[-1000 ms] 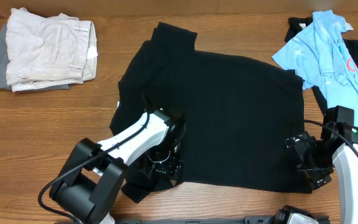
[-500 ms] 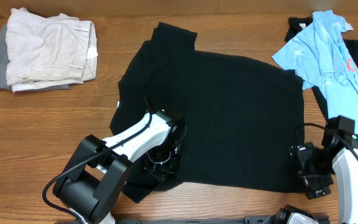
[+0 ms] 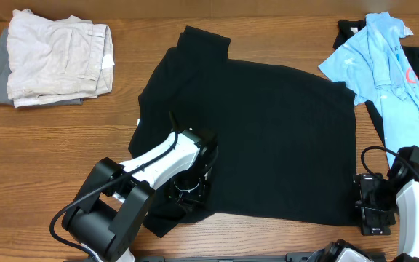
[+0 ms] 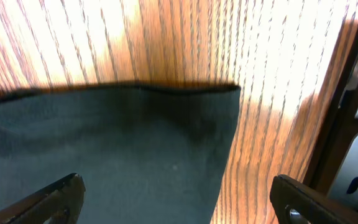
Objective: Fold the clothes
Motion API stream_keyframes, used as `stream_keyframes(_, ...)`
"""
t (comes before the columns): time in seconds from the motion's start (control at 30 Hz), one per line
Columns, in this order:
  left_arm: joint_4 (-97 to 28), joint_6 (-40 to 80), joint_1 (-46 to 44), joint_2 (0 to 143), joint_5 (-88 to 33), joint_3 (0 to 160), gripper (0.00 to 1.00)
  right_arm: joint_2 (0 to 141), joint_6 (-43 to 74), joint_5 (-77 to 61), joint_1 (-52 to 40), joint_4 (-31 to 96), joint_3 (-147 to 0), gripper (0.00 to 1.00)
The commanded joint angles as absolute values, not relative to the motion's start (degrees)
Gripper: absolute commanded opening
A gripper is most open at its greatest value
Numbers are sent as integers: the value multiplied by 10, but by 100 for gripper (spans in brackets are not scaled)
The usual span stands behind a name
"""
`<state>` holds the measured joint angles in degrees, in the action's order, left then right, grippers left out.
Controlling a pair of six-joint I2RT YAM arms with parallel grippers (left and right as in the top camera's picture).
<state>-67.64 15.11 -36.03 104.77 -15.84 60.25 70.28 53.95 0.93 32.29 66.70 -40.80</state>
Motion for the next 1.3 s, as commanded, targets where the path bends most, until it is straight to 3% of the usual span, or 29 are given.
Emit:
stream_keyframes(0.0,-676,154,-364,1055,-162,599,4,694,536,35,332,662,-404,100)
stream_keyframes(1.07,-675,152,-364,1055,-161,599,4,694,575,-3,332,499,-255,100)
stream_keyframes(1.17,-674,152,-364,1055,-161,599,4,694,575,-1,332,498,-255,93)
stream_keyframes(1.27,-677,152,-364,1054,-162,599,4,694,575,-1,332,498,-255,76)
